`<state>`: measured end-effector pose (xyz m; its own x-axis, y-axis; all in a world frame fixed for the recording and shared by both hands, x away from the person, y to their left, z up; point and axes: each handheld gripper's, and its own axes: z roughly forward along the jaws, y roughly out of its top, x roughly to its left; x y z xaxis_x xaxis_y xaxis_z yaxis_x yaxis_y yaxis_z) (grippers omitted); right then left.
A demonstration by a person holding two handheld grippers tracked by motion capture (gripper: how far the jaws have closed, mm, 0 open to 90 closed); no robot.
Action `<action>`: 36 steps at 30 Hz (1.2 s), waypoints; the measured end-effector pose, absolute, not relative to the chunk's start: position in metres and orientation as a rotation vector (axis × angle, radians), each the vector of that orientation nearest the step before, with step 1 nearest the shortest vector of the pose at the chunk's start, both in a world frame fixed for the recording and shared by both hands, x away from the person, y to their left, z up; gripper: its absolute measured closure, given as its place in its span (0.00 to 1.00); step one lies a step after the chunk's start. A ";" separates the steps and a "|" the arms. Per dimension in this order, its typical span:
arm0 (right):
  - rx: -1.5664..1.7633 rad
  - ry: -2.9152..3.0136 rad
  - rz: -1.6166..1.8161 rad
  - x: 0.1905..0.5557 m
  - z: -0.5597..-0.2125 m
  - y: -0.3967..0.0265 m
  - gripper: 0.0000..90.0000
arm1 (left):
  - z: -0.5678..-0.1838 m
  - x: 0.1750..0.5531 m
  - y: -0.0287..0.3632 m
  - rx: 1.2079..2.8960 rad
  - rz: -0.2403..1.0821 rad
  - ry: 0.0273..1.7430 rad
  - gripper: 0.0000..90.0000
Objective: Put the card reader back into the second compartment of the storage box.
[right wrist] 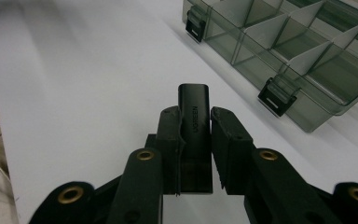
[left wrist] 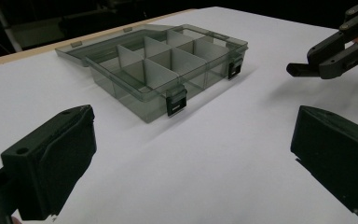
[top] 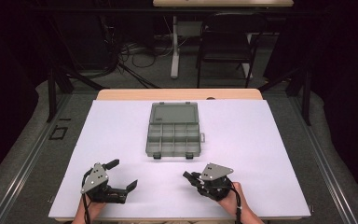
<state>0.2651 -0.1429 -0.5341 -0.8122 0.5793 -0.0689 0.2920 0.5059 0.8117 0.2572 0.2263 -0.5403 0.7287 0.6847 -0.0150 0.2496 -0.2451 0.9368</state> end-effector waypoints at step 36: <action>0.718 2.367 1.238 0.272 -0.509 -0.151 0.82 | -0.541 0.258 0.227 1.815 0.491 0.740 0.00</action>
<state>0.2716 -0.1512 -0.5090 -0.8002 0.5930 -0.0897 0.2644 0.4830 0.8348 0.2582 0.2267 -0.5409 0.7232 0.6905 -0.0165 0.2530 -0.2427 0.9365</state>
